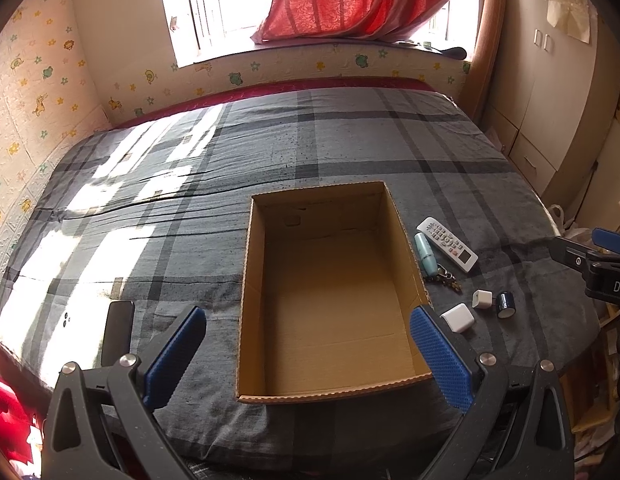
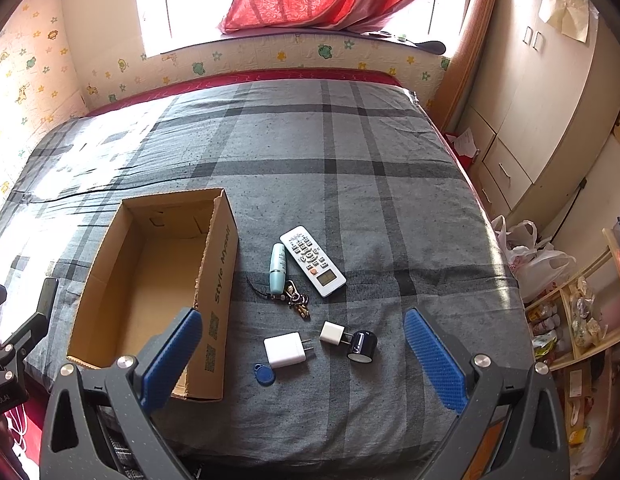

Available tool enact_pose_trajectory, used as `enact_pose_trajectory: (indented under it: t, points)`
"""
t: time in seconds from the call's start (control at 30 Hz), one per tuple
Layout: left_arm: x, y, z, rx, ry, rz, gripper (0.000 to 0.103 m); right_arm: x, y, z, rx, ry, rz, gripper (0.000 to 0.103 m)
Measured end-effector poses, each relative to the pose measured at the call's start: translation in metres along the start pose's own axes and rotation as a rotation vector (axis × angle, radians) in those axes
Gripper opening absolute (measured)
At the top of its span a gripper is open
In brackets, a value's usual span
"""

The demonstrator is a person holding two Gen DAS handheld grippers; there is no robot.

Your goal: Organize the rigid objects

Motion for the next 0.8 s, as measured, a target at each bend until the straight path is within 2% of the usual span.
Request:
enact_pose_trajectory:
  t: [0.5,0.8]
  points:
    - [-0.006,0.035,-0.028,-0.014,-0.058,-0.044,0.103,-0.005,0.016,0.006,0.011,0.02,-0.029,0.103]
    - [-0.012,0.087,-0.049,0.041,-0.058,-0.074,0.103,-0.005,0.035,0.011,0.031,0.036,-0.064,0.103]
Point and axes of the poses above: each gripper's, at about its wrist camera, not at the fingertips, and y roughly the way its jaws point, z to its right, x to its underside, the point moved 1 cm from there along y, roughly the way its jaws point, and after that the axes turned 10 degrees about -z, right-handed, at the moved point
